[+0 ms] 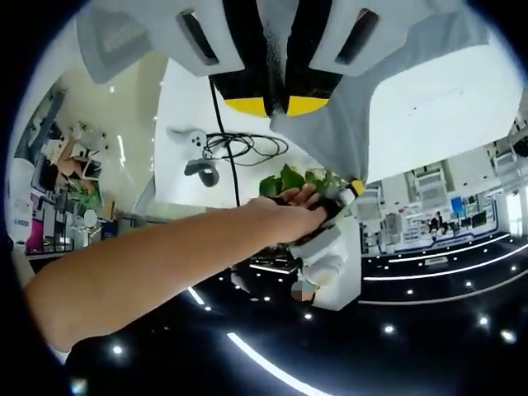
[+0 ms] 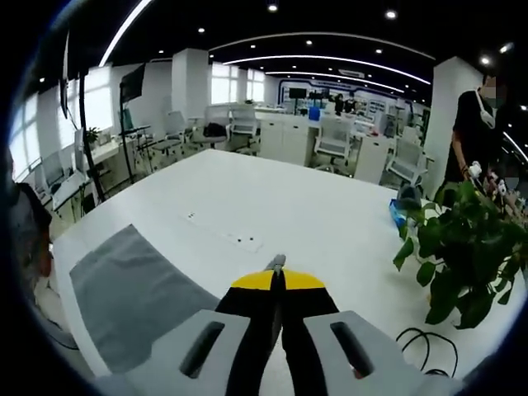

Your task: Fold the towel on the table until its edges align and the towel forms a compact rectangular stack.

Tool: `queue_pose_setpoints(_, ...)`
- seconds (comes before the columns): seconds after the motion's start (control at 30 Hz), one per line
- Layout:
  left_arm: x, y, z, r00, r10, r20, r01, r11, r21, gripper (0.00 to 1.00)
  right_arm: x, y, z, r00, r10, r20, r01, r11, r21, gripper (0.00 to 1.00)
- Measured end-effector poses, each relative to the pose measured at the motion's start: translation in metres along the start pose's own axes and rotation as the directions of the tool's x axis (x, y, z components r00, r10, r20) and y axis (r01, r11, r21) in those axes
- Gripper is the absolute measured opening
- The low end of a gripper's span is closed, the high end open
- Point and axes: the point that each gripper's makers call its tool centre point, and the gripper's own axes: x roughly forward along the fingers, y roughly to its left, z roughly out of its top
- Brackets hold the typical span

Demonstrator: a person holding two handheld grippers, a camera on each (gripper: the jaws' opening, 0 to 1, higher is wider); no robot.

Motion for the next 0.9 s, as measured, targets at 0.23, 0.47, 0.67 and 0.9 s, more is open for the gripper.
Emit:
queue_pose_setpoints(0.23, 0.002, 0.002, 0.004, 1.000, 0.027, 0.001, -0.027, 0.999, -0.039, 0.06, 0.007, 0.009, -0.002, 0.999, 0.041, -0.010, -0.041, 0.999, 0.005, 0.00)
queue_pose_setpoints(0.47, 0.009, 0.005, -0.002, 0.996, 0.081, -0.027, -0.082, 0.994, -0.076, 0.06, 0.021, 0.009, -0.009, 0.996, 0.090, -0.021, -0.089, 0.996, 0.013, 0.00)
queue_pose_setpoints(0.67, 0.010, 0.009, -0.003, 0.993, 0.116, -0.035, -0.119, 0.989, -0.085, 0.06, 0.023, 0.017, -0.008, 0.992, 0.129, -0.010, -0.128, 0.992, 0.018, 0.00)
queue_pose_setpoints(0.9, 0.004, 0.015, -0.003, 0.987, 0.158, -0.036, -0.161, 0.983, -0.088, 0.06, 0.030, 0.029, 0.001, 0.986, 0.165, -0.002, -0.165, 0.986, 0.012, 0.00)
